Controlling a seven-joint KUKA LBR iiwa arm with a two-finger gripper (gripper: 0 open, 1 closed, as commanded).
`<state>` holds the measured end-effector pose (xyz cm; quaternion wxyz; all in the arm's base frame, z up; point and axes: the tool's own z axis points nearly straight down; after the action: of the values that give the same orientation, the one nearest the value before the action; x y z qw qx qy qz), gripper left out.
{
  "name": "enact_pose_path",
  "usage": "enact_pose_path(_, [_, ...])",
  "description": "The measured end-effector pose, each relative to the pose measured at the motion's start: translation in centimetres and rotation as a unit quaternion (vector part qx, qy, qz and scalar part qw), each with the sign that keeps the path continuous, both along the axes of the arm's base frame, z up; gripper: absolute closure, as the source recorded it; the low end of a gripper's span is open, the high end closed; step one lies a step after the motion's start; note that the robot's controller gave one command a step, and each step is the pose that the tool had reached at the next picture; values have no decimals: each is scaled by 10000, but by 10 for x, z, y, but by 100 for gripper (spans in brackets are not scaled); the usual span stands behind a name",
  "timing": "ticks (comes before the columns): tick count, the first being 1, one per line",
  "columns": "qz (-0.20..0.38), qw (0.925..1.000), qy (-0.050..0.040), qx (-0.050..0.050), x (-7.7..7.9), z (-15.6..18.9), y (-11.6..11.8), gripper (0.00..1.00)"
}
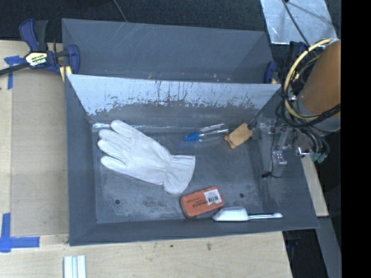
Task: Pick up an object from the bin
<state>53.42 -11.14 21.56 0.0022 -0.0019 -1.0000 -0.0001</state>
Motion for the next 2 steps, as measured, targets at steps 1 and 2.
enact_pose_path(1, [14,10000,-40,-7,1,5,0,0])
enact_pose_path(2, [-262,9996,-83,-13,31,-41,31,0])
